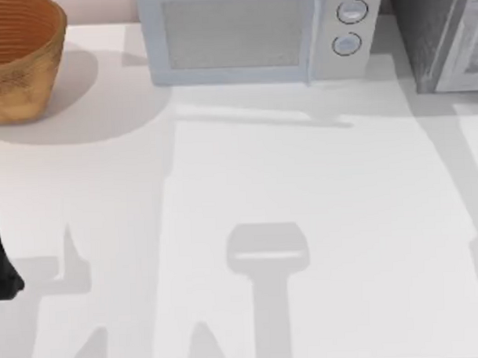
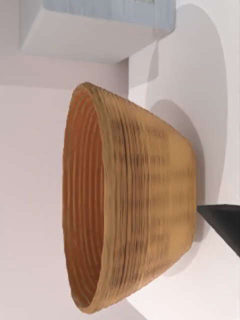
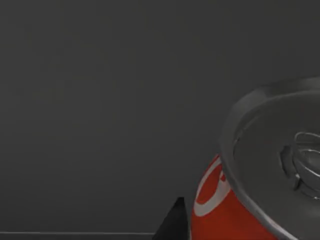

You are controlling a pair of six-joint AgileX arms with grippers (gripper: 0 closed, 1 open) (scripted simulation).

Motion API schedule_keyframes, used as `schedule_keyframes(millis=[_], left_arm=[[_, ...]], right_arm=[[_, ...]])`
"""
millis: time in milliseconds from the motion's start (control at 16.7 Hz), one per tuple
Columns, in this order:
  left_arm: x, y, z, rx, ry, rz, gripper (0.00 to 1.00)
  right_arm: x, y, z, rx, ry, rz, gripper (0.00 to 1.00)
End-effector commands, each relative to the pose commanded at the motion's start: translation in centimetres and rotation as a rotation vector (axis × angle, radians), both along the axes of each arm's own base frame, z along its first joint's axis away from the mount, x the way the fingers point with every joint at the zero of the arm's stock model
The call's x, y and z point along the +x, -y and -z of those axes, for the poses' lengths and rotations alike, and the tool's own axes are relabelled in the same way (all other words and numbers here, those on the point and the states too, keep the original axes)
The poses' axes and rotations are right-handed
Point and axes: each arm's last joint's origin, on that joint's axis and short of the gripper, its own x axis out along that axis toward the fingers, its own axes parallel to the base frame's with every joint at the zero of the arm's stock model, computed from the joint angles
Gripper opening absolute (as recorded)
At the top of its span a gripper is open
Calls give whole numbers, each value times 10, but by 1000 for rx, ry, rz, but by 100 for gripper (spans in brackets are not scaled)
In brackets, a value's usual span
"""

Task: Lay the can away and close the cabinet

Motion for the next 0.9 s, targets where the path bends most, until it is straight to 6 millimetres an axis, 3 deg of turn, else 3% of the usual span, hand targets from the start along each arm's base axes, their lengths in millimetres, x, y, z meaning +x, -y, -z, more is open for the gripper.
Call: schedule_keyframes(millis=[480,900], left_arm=[[0,0,0,0,0,0,100],[0,0,0,0,0,0,100]], right_arm=[[53,3,6,-3,-11,2,0],[71,7,10,0,1,3,0]])
